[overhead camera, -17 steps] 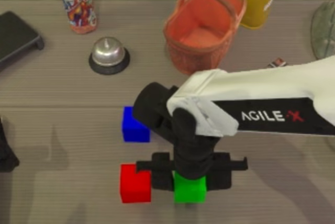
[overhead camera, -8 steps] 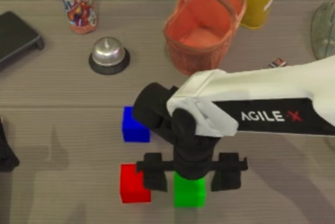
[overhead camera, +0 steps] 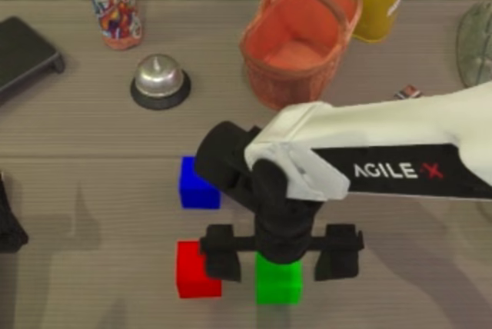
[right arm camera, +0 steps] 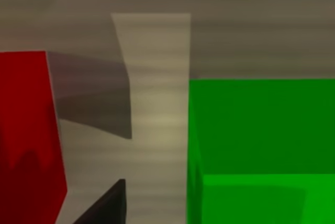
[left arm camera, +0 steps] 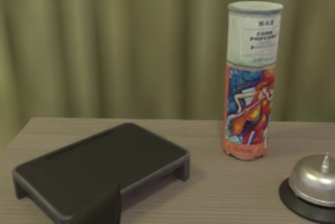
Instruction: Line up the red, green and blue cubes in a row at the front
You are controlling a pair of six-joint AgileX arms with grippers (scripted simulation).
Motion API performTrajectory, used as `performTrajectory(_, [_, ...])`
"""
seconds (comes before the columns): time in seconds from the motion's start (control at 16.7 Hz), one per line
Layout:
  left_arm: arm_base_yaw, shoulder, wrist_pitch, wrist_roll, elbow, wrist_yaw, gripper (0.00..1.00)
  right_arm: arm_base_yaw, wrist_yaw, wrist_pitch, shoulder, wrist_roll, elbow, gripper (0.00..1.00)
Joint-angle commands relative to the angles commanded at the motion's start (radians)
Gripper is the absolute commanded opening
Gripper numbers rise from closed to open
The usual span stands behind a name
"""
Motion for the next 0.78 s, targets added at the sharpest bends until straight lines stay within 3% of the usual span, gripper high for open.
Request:
performTrajectory(0.42, [0.000, 0.000, 0.000, 0.000, 0.000, 0.000, 1.00, 0.008, -0.001, -0.219, -0.080, -0.001, 0.130, 1.00])
performTrajectory(0.78, [0.000, 0.000, 0.000, 0.000, 0.000, 0.000, 1.00, 0.003, -0.001, -0.241, -0.092, -0.002, 0.146, 1.00])
